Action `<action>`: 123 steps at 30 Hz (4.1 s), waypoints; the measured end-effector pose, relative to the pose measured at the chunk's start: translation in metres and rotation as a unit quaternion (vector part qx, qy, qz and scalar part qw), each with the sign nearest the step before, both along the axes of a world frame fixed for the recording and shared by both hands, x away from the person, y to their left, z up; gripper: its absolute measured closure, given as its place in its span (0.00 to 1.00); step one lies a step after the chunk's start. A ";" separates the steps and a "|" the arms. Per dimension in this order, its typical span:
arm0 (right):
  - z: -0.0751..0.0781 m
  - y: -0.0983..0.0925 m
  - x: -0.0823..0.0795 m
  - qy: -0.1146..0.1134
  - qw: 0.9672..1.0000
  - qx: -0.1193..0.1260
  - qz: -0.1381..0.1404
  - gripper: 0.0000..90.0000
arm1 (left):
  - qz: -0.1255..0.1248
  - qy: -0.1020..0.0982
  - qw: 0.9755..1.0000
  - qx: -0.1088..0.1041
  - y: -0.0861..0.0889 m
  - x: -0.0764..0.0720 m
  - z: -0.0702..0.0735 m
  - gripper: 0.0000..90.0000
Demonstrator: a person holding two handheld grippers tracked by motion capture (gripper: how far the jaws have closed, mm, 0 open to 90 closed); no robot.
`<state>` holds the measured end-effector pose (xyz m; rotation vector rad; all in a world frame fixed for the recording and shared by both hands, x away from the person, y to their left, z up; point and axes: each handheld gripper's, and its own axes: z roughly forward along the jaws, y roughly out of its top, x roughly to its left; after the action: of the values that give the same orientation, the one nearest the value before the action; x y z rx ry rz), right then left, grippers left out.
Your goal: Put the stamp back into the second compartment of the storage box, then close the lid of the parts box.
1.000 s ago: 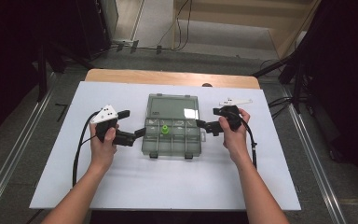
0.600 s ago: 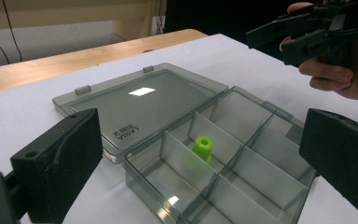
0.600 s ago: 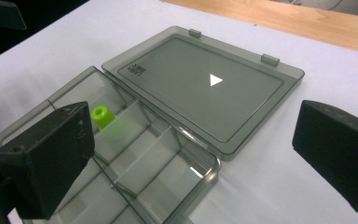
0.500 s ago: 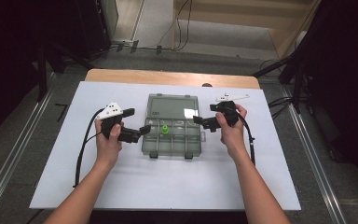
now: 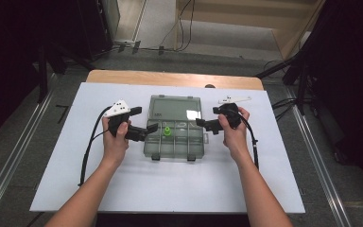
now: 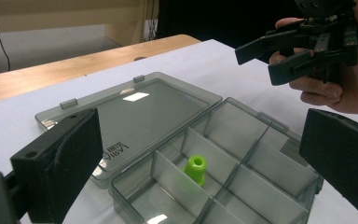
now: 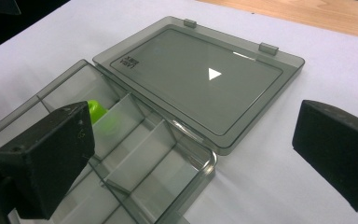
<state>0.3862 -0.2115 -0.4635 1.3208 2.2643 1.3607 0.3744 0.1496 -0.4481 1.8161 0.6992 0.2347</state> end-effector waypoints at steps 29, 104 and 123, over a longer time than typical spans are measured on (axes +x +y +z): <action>-0.032 0.001 0.036 0.078 0.993 0.083 -0.016 0.00 | 0.067 0.110 0.992 -0.001 -0.003 0.060 -0.030 0.07; -0.026 0.006 0.026 0.029 0.997 -0.002 -0.073 0.89 | 0.114 0.147 0.981 0.060 0.001 0.073 -0.031 0.86; -0.017 -0.001 0.029 0.014 0.994 0.039 -0.098 0.71 | 0.109 0.103 0.988 0.047 0.000 0.069 -0.027 0.92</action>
<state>0.4151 -0.2128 -0.4809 1.5504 2.0543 1.3822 0.4430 0.1497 -0.4748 1.8697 1.0504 0.2280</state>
